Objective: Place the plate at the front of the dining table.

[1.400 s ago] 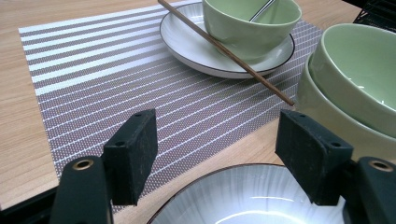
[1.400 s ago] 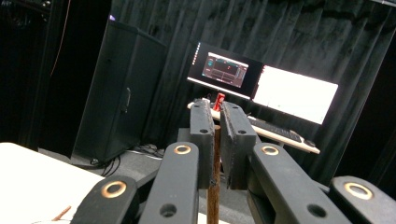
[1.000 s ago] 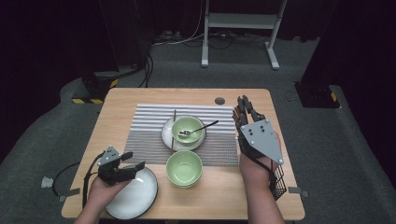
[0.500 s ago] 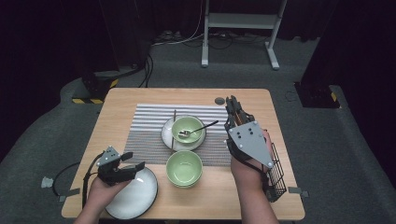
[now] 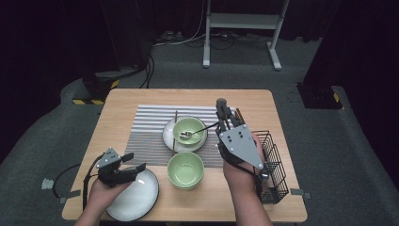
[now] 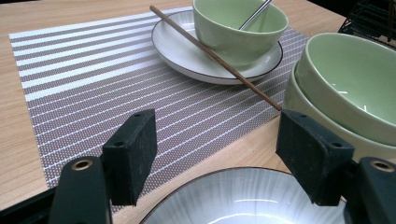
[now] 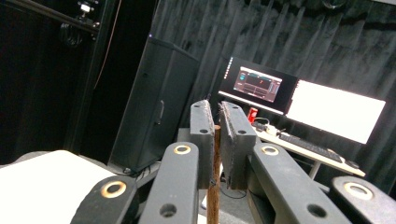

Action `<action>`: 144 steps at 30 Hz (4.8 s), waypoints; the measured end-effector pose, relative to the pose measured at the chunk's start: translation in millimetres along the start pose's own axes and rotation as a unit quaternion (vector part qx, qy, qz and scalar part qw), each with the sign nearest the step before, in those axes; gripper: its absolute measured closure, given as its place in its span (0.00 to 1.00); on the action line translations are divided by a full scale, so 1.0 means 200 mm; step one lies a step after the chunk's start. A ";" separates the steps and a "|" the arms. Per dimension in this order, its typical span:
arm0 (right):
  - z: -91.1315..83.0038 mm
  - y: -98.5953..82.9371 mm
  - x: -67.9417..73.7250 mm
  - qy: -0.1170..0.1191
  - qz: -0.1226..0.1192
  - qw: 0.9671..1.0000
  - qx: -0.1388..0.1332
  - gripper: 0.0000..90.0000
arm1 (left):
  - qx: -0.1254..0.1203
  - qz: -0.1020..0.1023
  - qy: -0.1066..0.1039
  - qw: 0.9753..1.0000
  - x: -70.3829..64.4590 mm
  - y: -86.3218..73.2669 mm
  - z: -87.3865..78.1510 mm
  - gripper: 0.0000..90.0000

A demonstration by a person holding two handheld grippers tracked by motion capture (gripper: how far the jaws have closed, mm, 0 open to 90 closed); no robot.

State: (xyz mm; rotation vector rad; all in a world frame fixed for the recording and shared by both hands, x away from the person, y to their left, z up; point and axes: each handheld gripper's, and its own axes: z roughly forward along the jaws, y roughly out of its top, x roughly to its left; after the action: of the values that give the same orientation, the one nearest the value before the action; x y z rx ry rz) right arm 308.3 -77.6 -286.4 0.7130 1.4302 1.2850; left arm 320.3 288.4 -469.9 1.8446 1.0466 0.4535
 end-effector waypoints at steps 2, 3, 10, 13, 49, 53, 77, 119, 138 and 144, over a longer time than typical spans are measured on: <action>0.00 0.00 0.01 0.002 0.000 1.000 0.000 0.94 | -0.002 0.000 -0.003 1.000 0.00 0.00 0.00 0.33; 0.00 0.00 0.02 0.004 0.001 1.000 0.001 0.94 | -0.004 0.000 -0.005 1.000 0.00 0.00 0.00 0.33; 0.01 -0.02 0.05 0.015 0.003 1.000 0.002 0.94 | -0.006 0.004 -0.009 1.000 -0.02 0.00 0.00 0.32; 0.01 -0.02 0.06 0.018 0.005 1.000 0.002 0.94 | -0.009 0.002 -0.010 1.000 -0.02 0.00 0.00 0.32; 0.17 0.05 0.45 0.109 0.017 0.993 -0.036 0.94 | -0.037 0.007 -0.010 0.999 -0.04 0.03 -0.09 0.31; 0.18 0.05 0.49 0.119 0.022 0.992 -0.039 0.94 | -0.039 0.013 -0.013 0.999 -0.06 0.04 -0.09 0.31; 0.23 0.04 0.72 0.178 0.031 0.983 -0.042 0.94 | -0.067 0.018 -0.009 0.998 -0.09 0.06 -0.15 0.33; 0.05 0.03 0.95 0.252 0.066 0.964 -0.052 0.94 | -0.144 0.059 -0.014 0.988 -0.23 0.09 -0.22 0.71; 0.05 0.04 0.97 0.263 0.075 0.961 -0.045 0.94 | -0.179 0.072 0.003 0.981 -0.25 0.08 -0.26 0.89; 0.06 0.04 0.95 0.261 0.075 0.962 -0.044 0.93 | -0.184 0.076 0.002 0.980 -0.25 0.07 -0.26 0.93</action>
State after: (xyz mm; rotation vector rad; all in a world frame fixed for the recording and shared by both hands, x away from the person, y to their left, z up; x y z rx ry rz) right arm 263.0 101.9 -334.8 0.4417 1.7447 1.7315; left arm 264.1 273.2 -425.6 1.5953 0.7659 0.6920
